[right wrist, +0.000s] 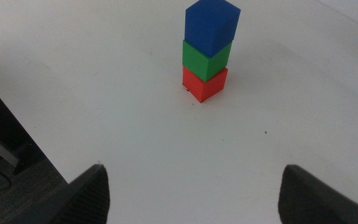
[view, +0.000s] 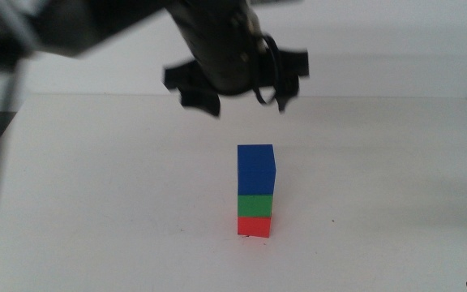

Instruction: Stack red cubes first, then green, then blue cubes in a specific spot.

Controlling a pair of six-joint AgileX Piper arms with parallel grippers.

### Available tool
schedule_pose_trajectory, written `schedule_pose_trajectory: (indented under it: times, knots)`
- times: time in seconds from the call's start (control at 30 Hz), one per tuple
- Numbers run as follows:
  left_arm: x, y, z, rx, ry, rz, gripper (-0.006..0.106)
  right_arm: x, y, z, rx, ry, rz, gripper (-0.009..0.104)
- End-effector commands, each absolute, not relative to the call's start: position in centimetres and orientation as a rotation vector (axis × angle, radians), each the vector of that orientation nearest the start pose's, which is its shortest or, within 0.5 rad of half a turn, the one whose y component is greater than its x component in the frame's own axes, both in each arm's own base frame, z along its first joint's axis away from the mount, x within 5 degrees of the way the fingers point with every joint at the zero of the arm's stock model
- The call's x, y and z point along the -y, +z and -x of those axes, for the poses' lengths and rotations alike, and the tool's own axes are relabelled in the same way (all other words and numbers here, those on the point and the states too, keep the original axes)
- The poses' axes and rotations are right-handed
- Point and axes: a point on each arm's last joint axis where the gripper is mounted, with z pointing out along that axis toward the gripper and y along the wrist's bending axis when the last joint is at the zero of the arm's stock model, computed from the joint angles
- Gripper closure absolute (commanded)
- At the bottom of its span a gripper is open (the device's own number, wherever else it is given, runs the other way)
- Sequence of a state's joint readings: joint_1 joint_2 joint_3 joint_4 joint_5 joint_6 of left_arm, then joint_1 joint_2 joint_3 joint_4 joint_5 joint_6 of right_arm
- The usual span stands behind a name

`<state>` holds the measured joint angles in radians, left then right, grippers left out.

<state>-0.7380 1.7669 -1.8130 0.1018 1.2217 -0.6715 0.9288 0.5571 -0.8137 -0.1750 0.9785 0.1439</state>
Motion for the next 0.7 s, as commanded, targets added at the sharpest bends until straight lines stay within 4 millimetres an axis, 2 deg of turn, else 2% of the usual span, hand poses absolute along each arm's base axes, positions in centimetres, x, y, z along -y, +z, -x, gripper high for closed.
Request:
schedule_pose_trajectory:
  times: [0.0,0.07,0.17,0.23,0.3,0.4,0.53,0.6,0.67]
  knots:
    - [23.4,39.8,-27.4,-2.594,-0.335,-0.163,0.007,-5.7,35.7,-6.0,-2.028,0.378,0.876,0.008]
    - [21.9,42.1,-26.1,-2.501,-0.306,-0.297,0.007,-5.7,35.7,-6.0,-2.028,0.378,0.876,0.008]
    - [19.7,44.9,-24.0,-2.400,-0.296,-0.367,0.007,-5.7,35.7,-6.0,-2.028,0.378,0.876,0.008]
    - [17.8,46.2,-22.6,-2.326,-0.229,-0.428,0.007,-5.7,35.7,-6.0,-2.028,0.378,0.876,0.008]
    - [15.6,46.7,-21.4,-2.302,-0.197,-0.403,0.007,-5.7,35.7,-6.0,-2.028,0.378,0.876,0.008]
    - [11.6,46.7,-19.0,-2.297,-0.176,-0.324,0.007,-5.7,35.7,-6.0,-2.028,0.378,0.876,0.008]
    - [6.1,45.3,-15.2,-2.238,-0.085,-0.265,0.007,-5.7,35.7,-6.0,-2.028,0.378,0.876,0.008]
    - [4.2,44.6,-13.4,-2.120,-0.107,-0.281,0.007,-5.7,35.7,-6.0,-2.027,0.374,0.876,0.008]
    - [2.7,43.0,-11.8,-2.057,-0.109,-0.252,0.007,-5.7,35.7,-6.1,-2.024,0.366,0.876,0.008]
